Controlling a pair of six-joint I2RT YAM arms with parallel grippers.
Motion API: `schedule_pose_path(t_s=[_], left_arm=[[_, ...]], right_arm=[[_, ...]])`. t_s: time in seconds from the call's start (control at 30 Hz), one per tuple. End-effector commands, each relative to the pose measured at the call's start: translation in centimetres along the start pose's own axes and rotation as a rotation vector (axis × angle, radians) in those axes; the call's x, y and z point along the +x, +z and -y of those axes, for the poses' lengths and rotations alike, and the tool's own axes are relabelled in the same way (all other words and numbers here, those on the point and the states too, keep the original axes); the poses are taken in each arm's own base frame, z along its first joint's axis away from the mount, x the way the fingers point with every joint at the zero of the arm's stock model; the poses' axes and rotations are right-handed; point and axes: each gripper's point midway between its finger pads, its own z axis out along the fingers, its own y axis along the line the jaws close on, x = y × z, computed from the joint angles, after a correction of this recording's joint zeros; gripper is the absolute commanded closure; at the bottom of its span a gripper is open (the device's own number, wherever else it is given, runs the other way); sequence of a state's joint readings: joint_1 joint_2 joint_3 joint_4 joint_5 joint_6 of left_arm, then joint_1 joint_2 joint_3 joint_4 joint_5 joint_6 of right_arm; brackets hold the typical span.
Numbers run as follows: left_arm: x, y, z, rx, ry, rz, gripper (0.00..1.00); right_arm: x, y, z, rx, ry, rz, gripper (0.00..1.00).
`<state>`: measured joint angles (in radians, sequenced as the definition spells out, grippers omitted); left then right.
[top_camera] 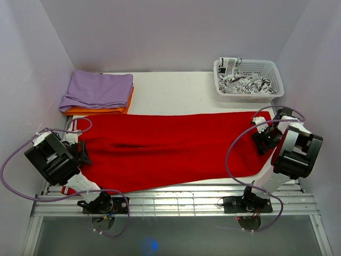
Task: Fold and stack the trousers
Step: Flatten the trousers out
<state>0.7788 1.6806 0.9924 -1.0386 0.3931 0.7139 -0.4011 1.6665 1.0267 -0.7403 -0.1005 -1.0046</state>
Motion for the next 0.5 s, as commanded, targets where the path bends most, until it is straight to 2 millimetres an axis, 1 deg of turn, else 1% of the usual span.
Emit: schedule_pose_path(t_s=[0.0, 0.03, 0.07, 0.1, 0.13, 0.17, 0.2, 0.23, 0.27, 0.3, 0.33, 0.37, 0.4, 0.43, 0.47], left_arm=[[-1.6, 0.3, -2.6, -0.079, 0.023, 0.050, 0.33], [-1.7, 0.5, -3.0, -0.090, 0.023, 0.051, 0.34], [-1.6, 0.7, -3.2, -0.097, 0.010, 0.046, 0.34], [-1.3, 0.9, -3.7, -0.105, -0.001, 0.035, 0.35], [-1.5, 1.0, -4.1, -0.119, -0.001, 0.039, 0.37], [-1.6, 1.1, -4.4, -0.130, -0.015, 0.041, 0.37], [-1.5, 1.1, -4.9, -0.141, -0.025, 0.042, 0.39], [-1.6, 1.2, -5.5, -0.159, -0.035, 0.046, 0.42], [-1.7, 1.2, -6.0, -0.171, -0.042, 0.048, 0.43], [-1.7, 1.2, -6.4, -0.181, -0.059, 0.055, 0.44], [-1.9, 1.2, -7.0, -0.196, -0.064, 0.061, 0.44], [-2.0, 1.2, -7.4, -0.203, -0.070, 0.063, 0.45], [-2.3, 0.9, -7.8, -0.209, -0.072, 0.075, 0.45], [-2.1, 0.9, -7.6, -0.196, -0.076, 0.065, 0.45], [-2.3, 0.8, -7.4, -0.177, -0.071, 0.071, 0.45]], right_arm=[[3.0, 1.4, 3.1, 0.146, 0.023, -0.076, 0.42], [3.9, 1.7, 3.1, 0.147, 0.033, -0.097, 0.56], [5.3, 1.7, 3.4, 0.152, 0.057, -0.116, 0.66], [6.2, 1.6, 3.5, 0.159, 0.073, -0.136, 0.77], [7.2, 1.4, 3.3, 0.155, 0.094, -0.153, 0.92], [8.6, 1.1, 3.4, 0.163, 0.117, -0.168, 0.92], [9.7, 0.3, 3.6, 0.190, 0.122, -0.198, 0.92], [10.8, 0.2, 3.1, 0.187, 0.132, -0.222, 0.92], [12.3, -0.4, 3.0, 0.195, 0.165, -0.240, 0.92], [13.0, -1.2, 3.1, 0.210, 0.158, -0.257, 0.92], [13.6, -1.5, 2.8, 0.207, 0.164, -0.266, 0.92], [14.4, -2.1, 1.6, 0.157, 0.178, -0.281, 0.92], [14.0, -2.6, 1.1, 0.133, 0.156, -0.258, 0.84], [13.8, -3.0, 0.6, 0.112, 0.152, -0.247, 0.58], [13.3, -4.1, -0.1, 0.071, 0.142, -0.234, 0.44]])
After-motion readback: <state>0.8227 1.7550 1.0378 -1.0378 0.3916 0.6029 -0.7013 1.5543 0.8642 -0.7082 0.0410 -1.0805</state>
